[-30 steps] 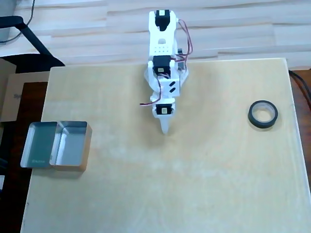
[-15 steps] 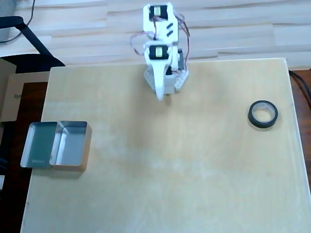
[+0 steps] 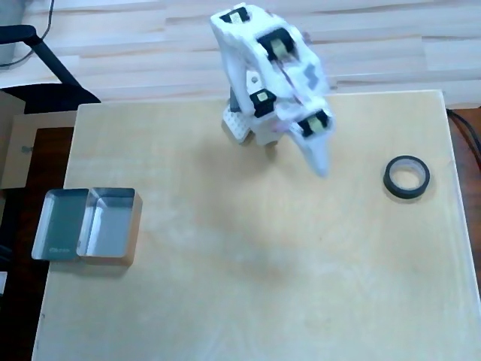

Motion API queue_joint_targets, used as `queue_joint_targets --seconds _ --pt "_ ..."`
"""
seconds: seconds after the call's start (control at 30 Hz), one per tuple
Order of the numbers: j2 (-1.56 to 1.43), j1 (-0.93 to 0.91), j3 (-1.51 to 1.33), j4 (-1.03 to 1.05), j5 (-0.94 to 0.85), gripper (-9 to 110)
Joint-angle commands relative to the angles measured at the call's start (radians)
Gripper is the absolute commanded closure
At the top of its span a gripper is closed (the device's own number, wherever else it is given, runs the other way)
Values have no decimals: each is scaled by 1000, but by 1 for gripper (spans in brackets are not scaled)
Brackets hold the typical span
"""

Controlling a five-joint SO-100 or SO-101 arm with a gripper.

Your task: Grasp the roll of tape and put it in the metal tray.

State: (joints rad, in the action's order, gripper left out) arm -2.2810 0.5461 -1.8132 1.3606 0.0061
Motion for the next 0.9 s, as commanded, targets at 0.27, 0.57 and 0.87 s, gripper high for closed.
queue_joint_targets --seconds 0.27,0.57,0.87 --pt "296 462 12 67 279 102" --pt "330 715 -54 -74 456 102" --pt "580 750 -11 -224 489 102"
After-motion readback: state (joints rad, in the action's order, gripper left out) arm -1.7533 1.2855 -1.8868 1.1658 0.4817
